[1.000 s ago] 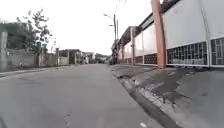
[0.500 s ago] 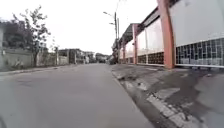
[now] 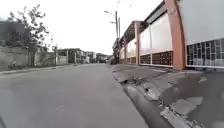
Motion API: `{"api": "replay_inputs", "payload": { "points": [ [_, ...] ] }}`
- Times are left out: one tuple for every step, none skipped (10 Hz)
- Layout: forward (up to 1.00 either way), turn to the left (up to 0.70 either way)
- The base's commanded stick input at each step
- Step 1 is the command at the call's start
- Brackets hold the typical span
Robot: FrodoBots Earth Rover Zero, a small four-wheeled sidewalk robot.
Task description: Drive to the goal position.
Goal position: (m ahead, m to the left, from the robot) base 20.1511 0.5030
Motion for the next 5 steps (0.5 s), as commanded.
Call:
{"api": "replay_inputs", "payload": {
  "points": [
    [1.0,0.0],
    [1.0,0.0],
    [1.0,0.07],
    [1.0,0.07],
    [1.0,0.02]
  ]
}}
